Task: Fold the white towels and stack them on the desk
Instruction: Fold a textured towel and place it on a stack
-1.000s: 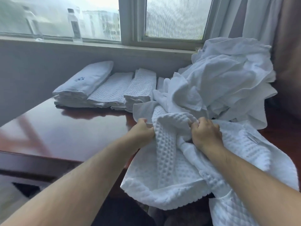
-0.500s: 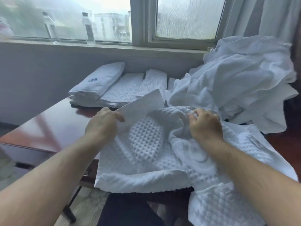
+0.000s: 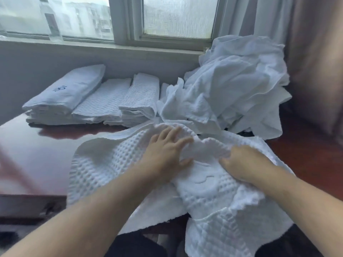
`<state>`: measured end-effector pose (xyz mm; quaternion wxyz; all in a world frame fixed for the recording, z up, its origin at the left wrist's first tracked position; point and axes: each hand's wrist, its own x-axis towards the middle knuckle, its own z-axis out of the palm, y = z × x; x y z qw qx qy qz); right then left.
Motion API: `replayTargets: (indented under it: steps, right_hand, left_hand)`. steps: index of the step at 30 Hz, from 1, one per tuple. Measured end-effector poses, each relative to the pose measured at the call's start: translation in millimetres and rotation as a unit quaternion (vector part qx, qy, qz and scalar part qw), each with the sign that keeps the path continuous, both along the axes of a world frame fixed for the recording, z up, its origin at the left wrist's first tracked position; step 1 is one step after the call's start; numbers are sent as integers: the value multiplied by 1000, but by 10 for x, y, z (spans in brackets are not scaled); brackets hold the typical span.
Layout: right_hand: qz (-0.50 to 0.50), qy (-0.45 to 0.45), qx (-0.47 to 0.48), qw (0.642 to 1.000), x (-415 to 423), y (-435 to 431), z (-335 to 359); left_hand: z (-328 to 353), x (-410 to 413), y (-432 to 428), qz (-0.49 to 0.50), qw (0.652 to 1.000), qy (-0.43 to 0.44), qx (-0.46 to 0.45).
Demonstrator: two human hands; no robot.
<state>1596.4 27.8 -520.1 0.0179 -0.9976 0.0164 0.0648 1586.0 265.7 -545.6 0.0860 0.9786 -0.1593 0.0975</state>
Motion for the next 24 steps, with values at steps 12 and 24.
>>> replayTargets:
  steps: [12, 24]
  right_hand:
    - [3, 26, 64, 998, 187, -310, -163]
    - [25, 47, -11, 999, 7, 8, 111]
  left_hand:
    - [-213, -227, 125, -120, 991, 18, -56]
    - [-106, -688, -75, -211, 974, 35, -77]
